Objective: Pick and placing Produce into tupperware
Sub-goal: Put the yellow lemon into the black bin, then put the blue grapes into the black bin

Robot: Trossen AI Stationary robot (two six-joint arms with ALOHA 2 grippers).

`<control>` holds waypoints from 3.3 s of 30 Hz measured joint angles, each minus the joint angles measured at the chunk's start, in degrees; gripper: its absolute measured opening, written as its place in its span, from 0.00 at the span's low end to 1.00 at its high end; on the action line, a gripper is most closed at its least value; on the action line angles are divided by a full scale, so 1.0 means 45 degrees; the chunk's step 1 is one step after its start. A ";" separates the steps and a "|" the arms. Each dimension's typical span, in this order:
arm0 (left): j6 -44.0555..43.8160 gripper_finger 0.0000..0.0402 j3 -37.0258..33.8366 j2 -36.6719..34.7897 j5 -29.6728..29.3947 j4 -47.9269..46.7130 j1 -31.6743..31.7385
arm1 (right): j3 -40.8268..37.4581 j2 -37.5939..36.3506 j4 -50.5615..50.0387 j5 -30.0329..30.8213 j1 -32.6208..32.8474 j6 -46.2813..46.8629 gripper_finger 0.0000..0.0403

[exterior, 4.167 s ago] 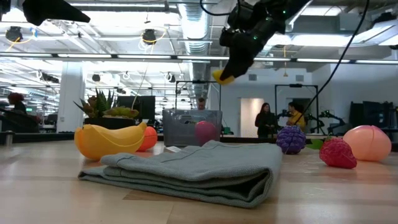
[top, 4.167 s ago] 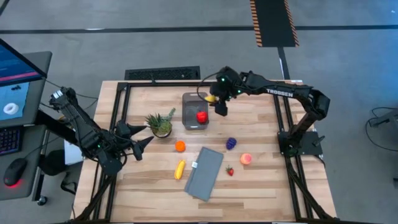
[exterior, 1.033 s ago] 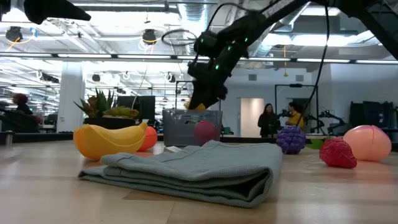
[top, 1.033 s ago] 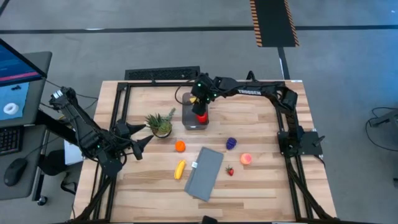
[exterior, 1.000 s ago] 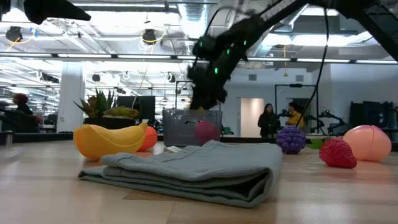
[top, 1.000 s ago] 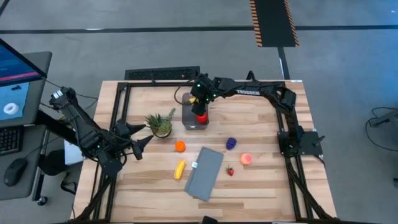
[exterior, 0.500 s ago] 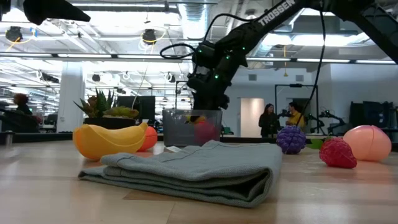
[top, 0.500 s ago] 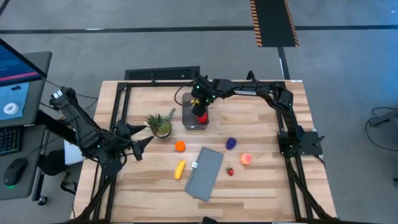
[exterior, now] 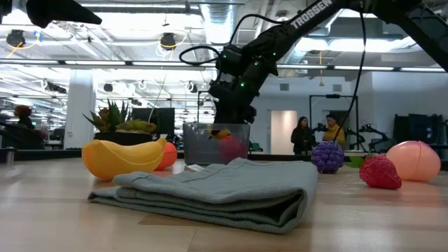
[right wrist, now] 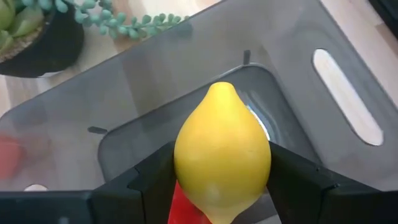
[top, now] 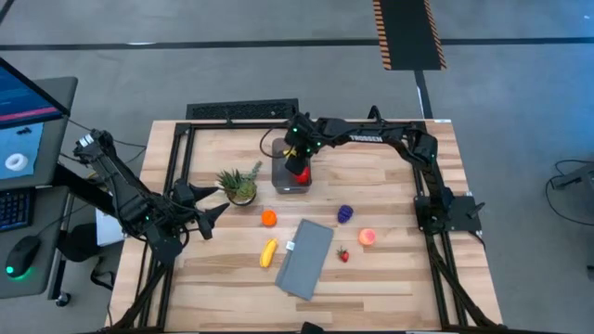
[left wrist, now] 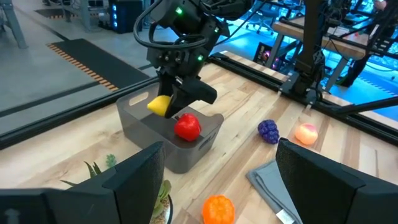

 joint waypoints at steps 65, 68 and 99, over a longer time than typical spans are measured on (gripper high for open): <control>0.0015 0.73 0.0000 0.0000 0.0116 0.0049 0.0000 | 0.0000 -0.0024 -0.1404 -0.1405 -0.0240 0.0109 0.62; 0.0015 0.73 0.0000 0.0000 0.0114 0.0049 0.0000 | 0.0003 -0.0153 -0.1545 -0.1396 -0.0194 -0.0084 0.62; 0.0008 0.73 0.0000 0.0005 0.0083 -0.0019 0.0002 | 0.0005 -0.2430 -0.2832 -0.1358 -0.0139 -0.0690 0.62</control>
